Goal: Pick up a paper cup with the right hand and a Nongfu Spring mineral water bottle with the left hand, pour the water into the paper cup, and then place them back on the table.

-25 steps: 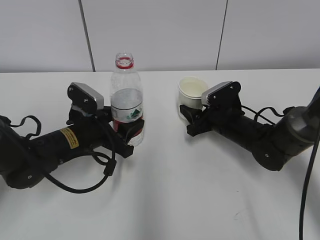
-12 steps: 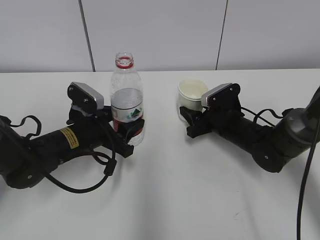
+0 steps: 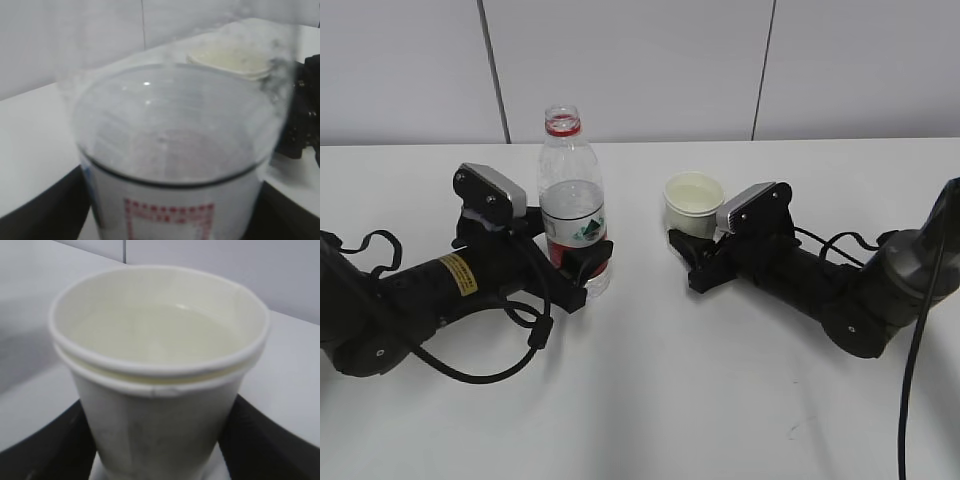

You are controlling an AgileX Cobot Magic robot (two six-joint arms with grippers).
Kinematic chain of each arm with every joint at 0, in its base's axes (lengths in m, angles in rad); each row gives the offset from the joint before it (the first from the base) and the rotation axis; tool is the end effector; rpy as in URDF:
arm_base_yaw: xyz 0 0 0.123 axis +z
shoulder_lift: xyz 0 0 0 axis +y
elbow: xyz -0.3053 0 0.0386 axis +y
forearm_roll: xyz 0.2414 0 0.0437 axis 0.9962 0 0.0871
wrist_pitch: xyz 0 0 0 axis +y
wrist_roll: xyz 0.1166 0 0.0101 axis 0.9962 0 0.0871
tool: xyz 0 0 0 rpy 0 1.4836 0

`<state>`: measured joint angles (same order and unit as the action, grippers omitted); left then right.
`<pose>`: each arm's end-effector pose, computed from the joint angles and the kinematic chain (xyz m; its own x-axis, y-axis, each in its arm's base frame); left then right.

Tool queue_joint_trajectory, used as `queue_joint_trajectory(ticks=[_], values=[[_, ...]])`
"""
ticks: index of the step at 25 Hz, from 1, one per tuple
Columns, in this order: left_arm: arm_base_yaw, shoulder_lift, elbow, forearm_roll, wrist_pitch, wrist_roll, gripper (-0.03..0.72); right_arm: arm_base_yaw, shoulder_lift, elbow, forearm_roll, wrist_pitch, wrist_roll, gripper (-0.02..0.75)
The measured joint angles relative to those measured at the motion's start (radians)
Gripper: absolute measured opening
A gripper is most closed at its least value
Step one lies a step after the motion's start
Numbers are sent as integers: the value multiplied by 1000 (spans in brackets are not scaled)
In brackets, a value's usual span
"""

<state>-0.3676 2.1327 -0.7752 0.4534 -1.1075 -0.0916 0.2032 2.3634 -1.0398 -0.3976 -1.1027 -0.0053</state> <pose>0.3517 -0.1846 0.1119 -0.1058 0.1615 -0.9812 0.7068 0.7063 0.0401 0.4367 0.1313 0.0681 -0.0599 -0.1957 -0.9788 -0.5446 0.8282 -0.1323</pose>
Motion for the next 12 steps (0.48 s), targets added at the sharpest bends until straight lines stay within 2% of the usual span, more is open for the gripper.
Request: queue_joint_trajectory(ticks=[6, 12], values=[[0, 0, -1, -6, 27, 0, 568, 0, 0, -2, -8, -17, -2, 631], [0, 0, 14, -16, 29, 0, 573, 0, 0, 66, 37, -29, -2, 644]])
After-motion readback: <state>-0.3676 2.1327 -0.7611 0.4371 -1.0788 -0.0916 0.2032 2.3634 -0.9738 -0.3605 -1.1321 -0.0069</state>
